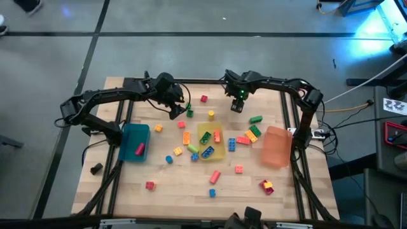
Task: Sort blocks by size
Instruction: Put the green cylindrical block into the blue bin
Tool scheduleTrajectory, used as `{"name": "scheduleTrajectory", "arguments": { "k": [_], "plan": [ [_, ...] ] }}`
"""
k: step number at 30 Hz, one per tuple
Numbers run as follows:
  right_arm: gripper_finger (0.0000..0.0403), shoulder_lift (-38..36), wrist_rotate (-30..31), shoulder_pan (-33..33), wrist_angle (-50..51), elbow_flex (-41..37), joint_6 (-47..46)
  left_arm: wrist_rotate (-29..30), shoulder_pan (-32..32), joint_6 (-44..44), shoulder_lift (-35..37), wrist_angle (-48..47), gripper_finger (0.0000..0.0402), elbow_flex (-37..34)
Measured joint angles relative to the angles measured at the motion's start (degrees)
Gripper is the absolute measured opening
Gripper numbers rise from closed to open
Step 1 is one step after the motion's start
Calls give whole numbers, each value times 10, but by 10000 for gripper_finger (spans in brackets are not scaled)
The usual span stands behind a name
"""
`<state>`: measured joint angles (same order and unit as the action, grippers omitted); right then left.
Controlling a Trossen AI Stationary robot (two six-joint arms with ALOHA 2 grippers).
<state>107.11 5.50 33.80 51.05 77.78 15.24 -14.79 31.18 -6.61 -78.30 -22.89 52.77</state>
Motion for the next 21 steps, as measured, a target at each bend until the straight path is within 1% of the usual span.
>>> {"name": "scheduleTrajectory", "arguments": {
  "k": [17,21],
  "plan": [
    [203,2,-3,0,27,0,-27,0,0,6,0,0,232,0],
    [187,14,0,0,42,0,-30,0,-1,6,0,0,232,0]
  ]
}}
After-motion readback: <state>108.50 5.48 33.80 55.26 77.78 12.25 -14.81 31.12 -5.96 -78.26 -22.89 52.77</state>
